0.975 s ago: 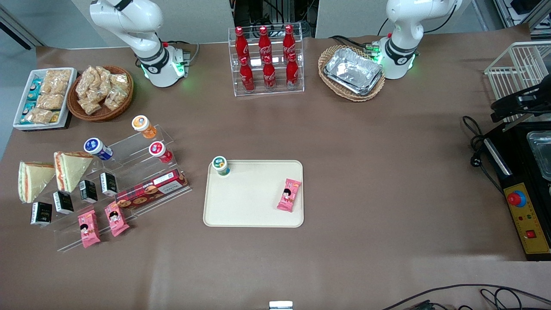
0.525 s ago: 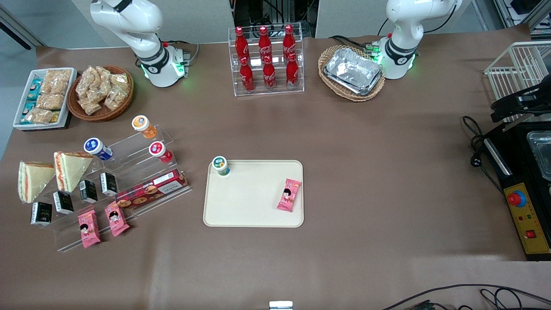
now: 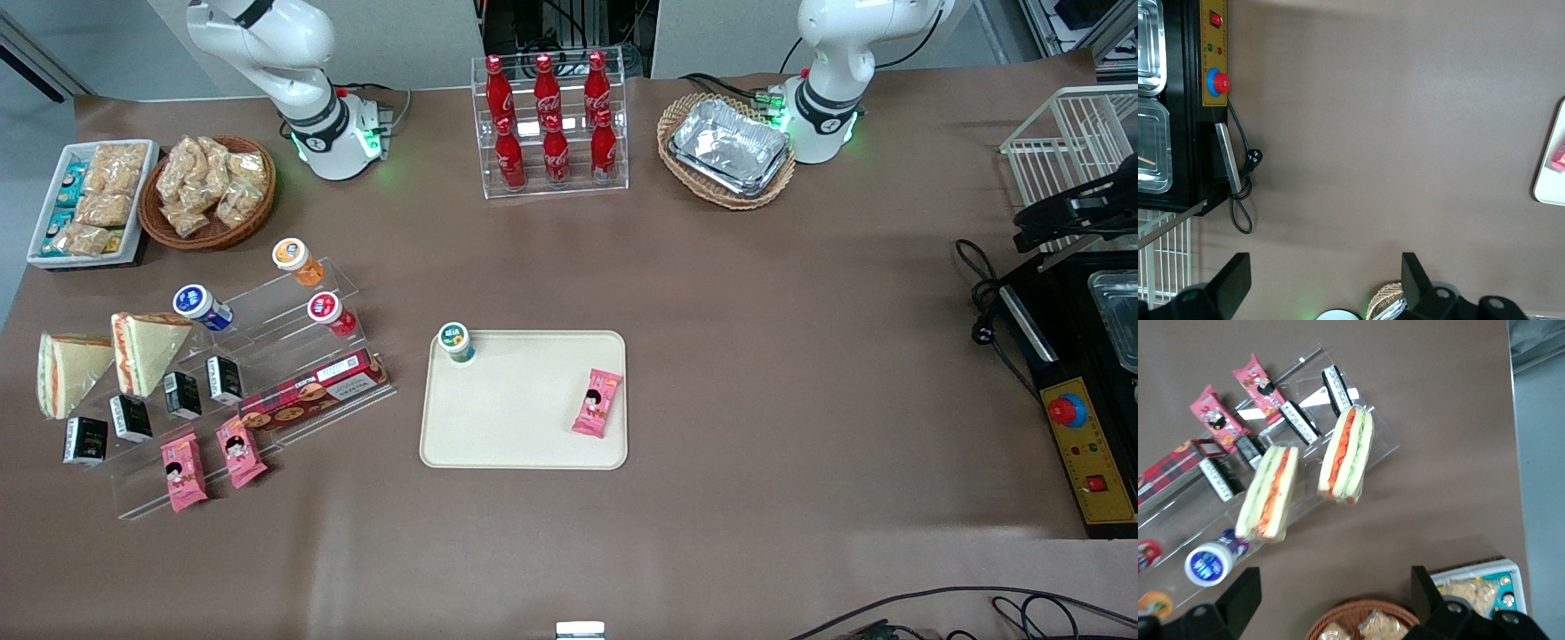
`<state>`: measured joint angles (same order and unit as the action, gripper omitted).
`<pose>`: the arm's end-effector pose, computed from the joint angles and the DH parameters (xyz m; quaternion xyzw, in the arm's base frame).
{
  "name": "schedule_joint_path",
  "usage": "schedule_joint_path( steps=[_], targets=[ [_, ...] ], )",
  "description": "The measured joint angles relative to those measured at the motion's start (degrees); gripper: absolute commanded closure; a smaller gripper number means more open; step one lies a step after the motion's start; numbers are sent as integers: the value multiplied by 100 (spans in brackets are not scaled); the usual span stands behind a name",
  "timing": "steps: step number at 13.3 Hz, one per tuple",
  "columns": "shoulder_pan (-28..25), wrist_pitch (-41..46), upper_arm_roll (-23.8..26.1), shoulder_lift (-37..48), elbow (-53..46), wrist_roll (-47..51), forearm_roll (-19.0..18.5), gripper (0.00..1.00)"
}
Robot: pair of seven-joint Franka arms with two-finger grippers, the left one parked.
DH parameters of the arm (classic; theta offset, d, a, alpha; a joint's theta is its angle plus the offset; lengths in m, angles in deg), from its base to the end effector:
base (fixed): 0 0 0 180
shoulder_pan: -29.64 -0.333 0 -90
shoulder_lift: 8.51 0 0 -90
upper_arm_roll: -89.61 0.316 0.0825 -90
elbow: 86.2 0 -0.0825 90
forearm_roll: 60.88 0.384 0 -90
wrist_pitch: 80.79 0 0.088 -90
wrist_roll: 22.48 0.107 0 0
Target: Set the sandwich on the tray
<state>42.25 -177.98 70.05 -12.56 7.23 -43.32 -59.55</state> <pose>0.4975 -0.3032 0.5690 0.9950 -0.0998 -0.0006 0.0001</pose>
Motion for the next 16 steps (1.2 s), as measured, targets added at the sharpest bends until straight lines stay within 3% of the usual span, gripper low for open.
schedule_joint_path(
  steps=[5,8,12,14,16],
  targets=[
    [68,-1395,-4,-139,1270,10,256,0],
    [44,-1800,17,-234,1606,15,540,0],
    [36,-2360,23,-403,1948,31,615,4],
    [36,-2410,23,-459,2003,56,628,37],
    [35,-2449,26,-489,2014,100,635,59]
  ],
)
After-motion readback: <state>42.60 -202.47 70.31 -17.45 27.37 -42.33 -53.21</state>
